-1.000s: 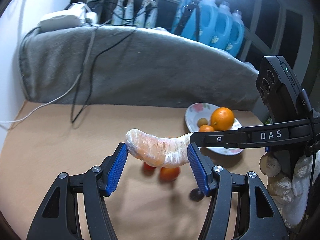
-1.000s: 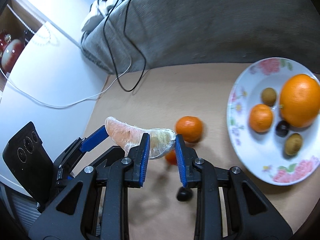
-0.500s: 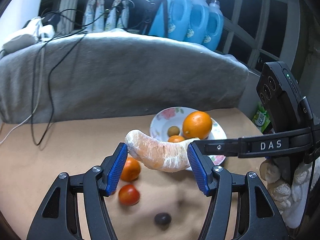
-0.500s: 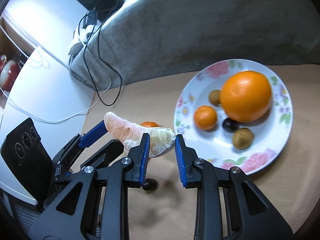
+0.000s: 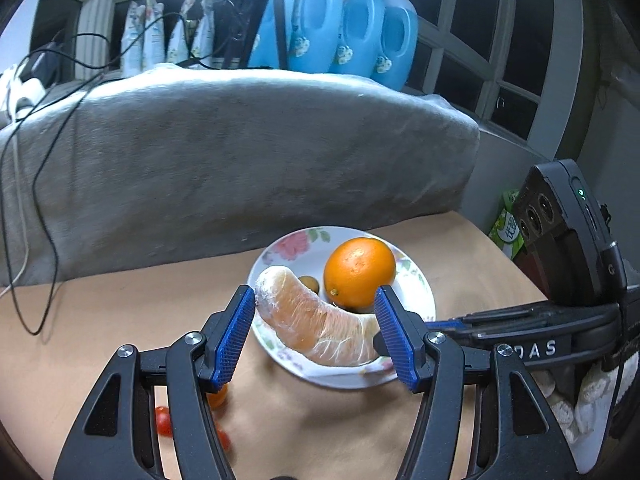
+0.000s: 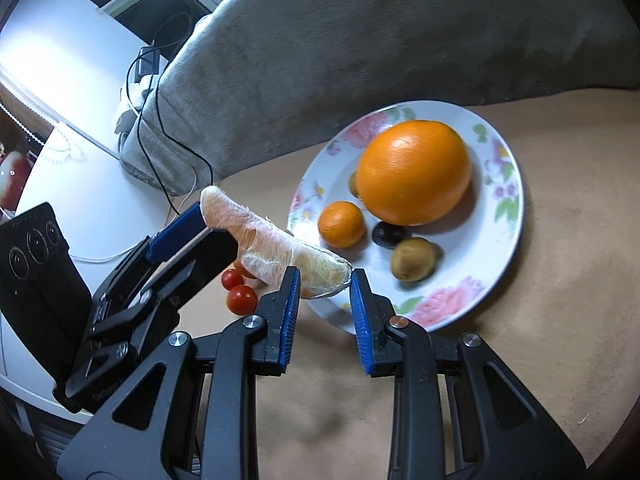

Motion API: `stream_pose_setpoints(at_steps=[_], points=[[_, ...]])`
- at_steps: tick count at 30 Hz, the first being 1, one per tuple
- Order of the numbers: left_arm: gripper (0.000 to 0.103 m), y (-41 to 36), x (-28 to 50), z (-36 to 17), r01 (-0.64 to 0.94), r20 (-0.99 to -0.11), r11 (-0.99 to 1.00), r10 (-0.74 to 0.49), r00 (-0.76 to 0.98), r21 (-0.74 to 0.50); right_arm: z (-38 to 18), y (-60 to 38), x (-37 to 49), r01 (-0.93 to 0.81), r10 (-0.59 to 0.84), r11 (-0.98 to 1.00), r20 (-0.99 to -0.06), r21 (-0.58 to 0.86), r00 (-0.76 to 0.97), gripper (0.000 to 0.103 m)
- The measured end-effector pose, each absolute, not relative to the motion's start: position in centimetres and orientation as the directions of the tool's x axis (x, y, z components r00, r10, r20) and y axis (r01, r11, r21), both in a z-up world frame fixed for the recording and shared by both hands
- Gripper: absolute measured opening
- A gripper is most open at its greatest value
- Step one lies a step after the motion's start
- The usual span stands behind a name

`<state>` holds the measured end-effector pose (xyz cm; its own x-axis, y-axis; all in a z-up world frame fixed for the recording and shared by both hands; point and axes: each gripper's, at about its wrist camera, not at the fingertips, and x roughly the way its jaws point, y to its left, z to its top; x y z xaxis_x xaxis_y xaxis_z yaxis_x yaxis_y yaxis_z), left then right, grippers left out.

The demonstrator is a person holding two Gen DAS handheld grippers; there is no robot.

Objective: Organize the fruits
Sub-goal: 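Lift the pomelo segment with both grippers and carry it onto the plate, then open both grippers to release the pomelo segment and withdraw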

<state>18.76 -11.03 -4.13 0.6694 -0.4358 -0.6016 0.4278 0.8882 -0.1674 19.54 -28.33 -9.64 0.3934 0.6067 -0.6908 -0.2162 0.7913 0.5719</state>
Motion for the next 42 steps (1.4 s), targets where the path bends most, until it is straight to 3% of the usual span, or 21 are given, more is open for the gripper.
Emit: stream_pose_setpoints(at_steps=[42], points=[[0.062,-11.5,18.5,-2.5,0.437,-0.595,0.891,-0.417,0.687,-0.119,-8.5,-31.5,18.0,-0.199,0.585,0.798,-0.649,0.569,0.486,0.029]])
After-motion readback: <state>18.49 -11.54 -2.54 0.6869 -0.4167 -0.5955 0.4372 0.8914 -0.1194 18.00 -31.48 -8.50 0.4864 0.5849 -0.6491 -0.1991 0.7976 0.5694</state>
